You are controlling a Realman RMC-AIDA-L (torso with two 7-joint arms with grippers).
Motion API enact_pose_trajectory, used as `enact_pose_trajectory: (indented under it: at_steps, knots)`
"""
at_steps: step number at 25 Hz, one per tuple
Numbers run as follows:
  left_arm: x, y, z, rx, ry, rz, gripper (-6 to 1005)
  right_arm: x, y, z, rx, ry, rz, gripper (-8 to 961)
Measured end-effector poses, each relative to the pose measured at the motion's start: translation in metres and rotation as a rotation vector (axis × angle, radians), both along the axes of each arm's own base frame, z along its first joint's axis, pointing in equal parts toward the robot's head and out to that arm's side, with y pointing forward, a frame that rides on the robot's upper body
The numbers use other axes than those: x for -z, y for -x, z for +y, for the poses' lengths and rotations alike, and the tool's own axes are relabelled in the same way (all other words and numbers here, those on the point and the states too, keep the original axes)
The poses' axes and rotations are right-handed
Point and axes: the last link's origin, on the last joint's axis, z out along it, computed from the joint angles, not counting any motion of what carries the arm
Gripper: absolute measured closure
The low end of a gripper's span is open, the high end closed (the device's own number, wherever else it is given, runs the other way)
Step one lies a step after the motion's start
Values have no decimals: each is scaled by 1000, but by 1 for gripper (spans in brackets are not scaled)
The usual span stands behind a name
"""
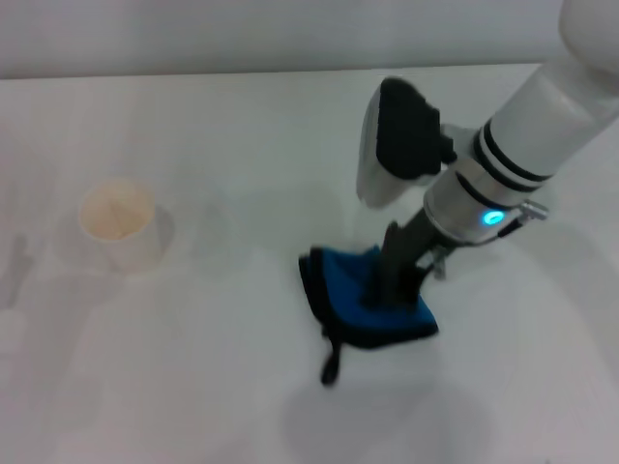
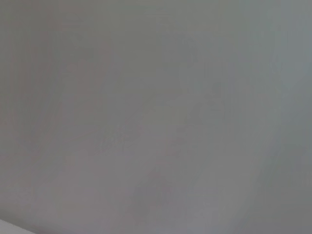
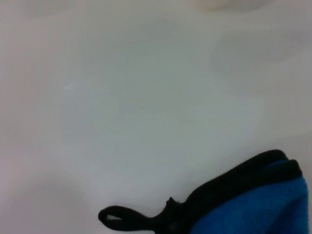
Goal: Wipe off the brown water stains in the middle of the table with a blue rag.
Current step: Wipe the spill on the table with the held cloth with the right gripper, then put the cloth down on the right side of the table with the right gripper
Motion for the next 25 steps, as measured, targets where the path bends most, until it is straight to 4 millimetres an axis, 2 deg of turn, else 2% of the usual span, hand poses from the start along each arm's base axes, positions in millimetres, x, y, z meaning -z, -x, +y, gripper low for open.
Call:
enact_pose_trajectory:
  at_steps: [4,15,20,25]
  knots:
    - [0,0,0,1,0,0,123,-4,-2,-6,-4,60,-30,798]
    - [0,-1,1,4,1,2,123,-36,-22,31,25,-198,-53,786]
    - [0,-1,1,6,3,3,123,-39,-24,37,9,-232,-68,781]
    - [0,-1,1,6,4,4,123,-34,-18,37,-11,-231,-59,775]
